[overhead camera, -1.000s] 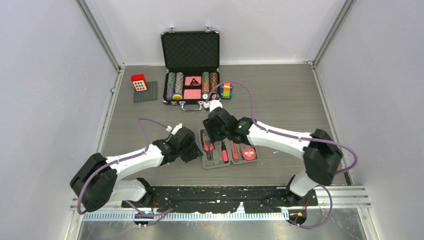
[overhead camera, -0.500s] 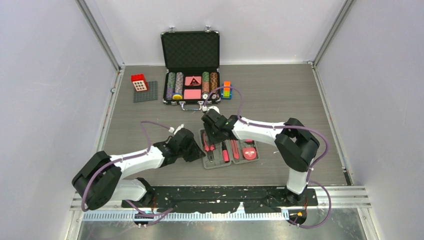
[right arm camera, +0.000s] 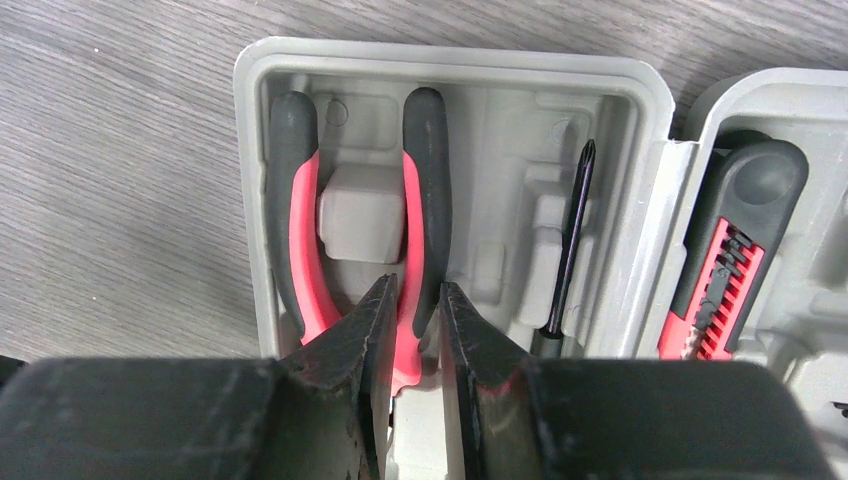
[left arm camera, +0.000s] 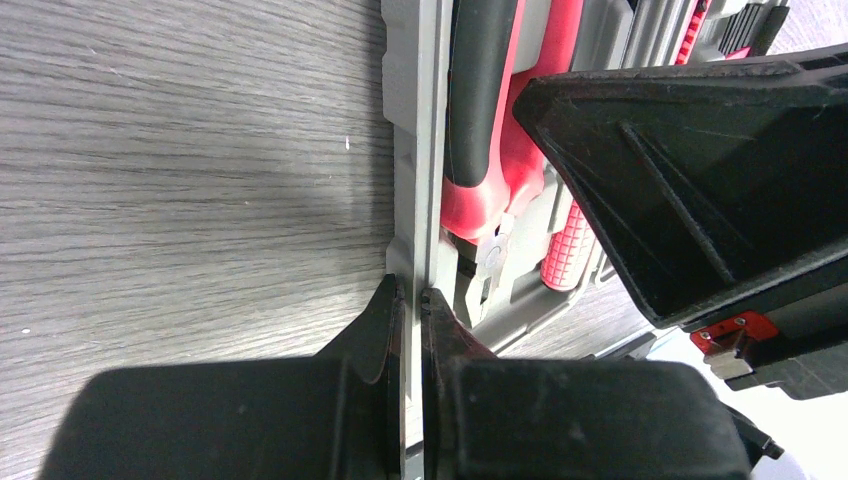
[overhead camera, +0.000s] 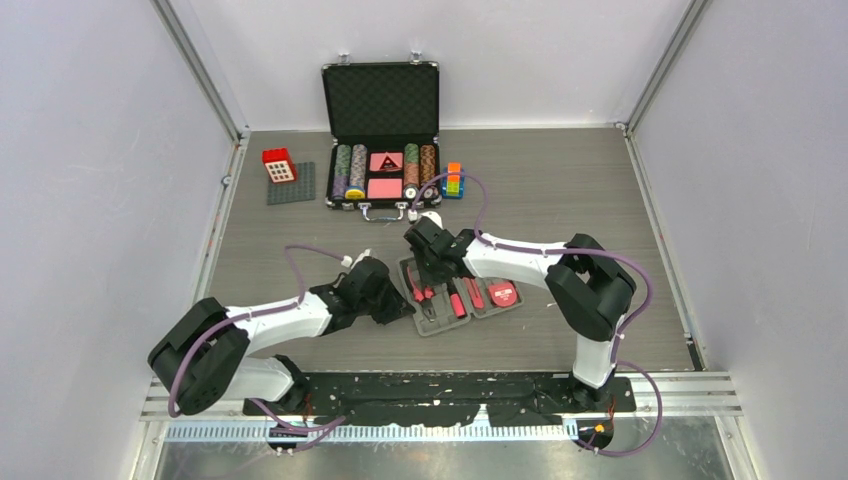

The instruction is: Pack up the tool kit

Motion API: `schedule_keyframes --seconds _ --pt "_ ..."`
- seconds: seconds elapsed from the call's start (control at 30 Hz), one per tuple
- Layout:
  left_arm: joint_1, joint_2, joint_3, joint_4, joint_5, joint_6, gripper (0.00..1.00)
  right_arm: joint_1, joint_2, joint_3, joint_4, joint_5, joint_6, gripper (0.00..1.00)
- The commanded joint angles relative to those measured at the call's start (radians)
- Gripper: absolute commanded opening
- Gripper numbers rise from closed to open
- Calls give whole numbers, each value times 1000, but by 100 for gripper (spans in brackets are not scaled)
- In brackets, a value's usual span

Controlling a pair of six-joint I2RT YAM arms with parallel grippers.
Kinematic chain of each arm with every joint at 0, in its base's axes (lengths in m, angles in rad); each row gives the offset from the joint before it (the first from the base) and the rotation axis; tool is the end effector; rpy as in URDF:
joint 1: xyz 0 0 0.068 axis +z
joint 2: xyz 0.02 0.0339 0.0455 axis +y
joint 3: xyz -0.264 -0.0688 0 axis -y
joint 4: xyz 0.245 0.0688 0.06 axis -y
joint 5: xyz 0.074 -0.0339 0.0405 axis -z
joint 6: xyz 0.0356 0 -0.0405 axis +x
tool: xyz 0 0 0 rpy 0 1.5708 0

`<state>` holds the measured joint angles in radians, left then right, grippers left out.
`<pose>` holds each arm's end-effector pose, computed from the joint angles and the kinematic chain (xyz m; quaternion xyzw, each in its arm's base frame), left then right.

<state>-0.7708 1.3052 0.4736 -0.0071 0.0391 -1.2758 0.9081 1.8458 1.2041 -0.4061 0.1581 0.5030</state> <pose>0.1664 -0.1636 0.1461 -0.2265 0.9057 -0.3151 0.1707 0.2372 0.2948 0.1744 -0.1737 0.9474 0.1090 0.2457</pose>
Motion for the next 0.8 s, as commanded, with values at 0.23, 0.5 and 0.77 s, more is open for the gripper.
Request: schedule_keyframes --seconds 0.23,0.5,0.77 --pt "-1 25 -13 27 -63 -47 0 58 -18 -4 -161 68 3 14" --pt "-1 -8 -37 39 -78 -54 0 66 -19 -8 -150 73 -16 21" --pt "-1 -100 -41 13 -125 -30 8 59 -116 38 -116 60 -82 41"
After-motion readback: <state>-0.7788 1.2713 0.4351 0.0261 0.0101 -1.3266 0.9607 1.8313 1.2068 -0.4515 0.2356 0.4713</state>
